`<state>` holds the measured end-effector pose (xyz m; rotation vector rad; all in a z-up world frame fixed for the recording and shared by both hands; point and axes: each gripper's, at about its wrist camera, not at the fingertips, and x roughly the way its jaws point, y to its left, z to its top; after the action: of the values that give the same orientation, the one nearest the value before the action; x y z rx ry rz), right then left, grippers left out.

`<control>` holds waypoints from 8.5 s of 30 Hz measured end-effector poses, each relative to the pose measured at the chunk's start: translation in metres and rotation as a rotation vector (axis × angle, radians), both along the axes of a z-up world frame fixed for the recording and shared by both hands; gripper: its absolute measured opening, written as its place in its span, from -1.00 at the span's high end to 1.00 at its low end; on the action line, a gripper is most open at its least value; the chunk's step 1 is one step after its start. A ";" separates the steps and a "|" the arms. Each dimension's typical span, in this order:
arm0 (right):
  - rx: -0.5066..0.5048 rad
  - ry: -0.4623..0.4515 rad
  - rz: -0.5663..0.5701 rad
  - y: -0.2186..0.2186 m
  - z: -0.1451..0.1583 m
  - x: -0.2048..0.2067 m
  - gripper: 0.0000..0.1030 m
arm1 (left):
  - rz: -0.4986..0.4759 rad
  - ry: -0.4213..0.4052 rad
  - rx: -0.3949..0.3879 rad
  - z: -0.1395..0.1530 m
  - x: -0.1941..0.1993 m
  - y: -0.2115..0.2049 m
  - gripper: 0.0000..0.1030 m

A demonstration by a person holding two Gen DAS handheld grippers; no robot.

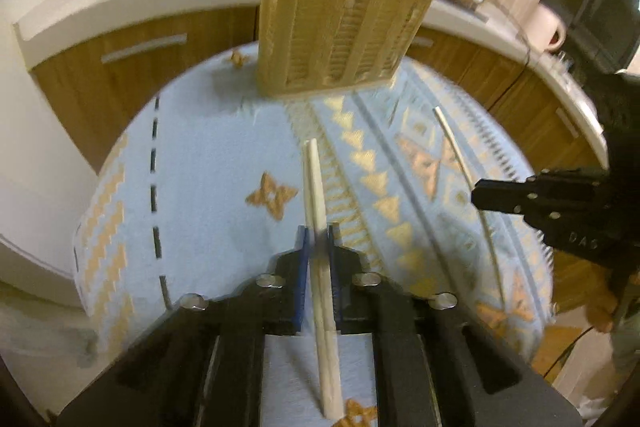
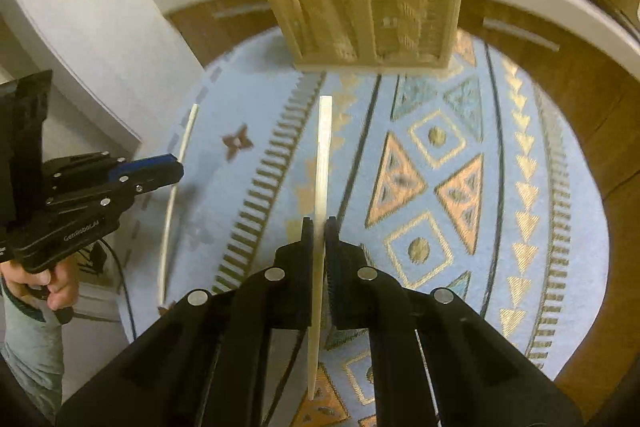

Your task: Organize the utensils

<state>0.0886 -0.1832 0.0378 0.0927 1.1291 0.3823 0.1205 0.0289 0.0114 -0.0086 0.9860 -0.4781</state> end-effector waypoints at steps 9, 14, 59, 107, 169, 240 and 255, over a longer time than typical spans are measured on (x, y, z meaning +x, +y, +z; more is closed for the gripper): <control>0.047 -0.111 -0.005 0.004 0.027 -0.011 0.92 | -0.046 -0.078 -0.066 0.026 -0.007 -0.013 1.00; 0.056 -0.078 -0.002 -0.001 0.012 -0.008 0.92 | -0.067 0.039 0.036 -0.007 0.005 -0.024 0.14; 0.159 -0.802 -0.250 -0.045 0.126 0.036 0.92 | 0.116 -0.727 -0.303 0.166 0.038 -0.043 0.97; 0.145 -0.743 -0.305 -0.064 0.036 0.097 -0.17 | 0.130 -0.669 -0.386 0.087 0.098 -0.009 0.07; -0.127 -0.747 -0.377 -0.018 -0.017 -0.020 -0.84 | 0.369 -0.760 0.032 -0.003 -0.038 -0.053 -0.73; -0.132 -0.693 -0.407 -0.025 -0.024 -0.010 -0.84 | 0.407 -0.719 0.057 -0.006 -0.030 -0.048 -0.85; -0.132 -0.692 -0.406 -0.024 -0.025 -0.010 -0.84 | 0.406 -0.718 0.057 -0.006 -0.030 -0.048 -0.85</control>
<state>0.0787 -0.2076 0.0130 0.0635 0.4297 -0.0347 0.0903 -0.0187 0.0056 0.0136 0.2747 -0.0563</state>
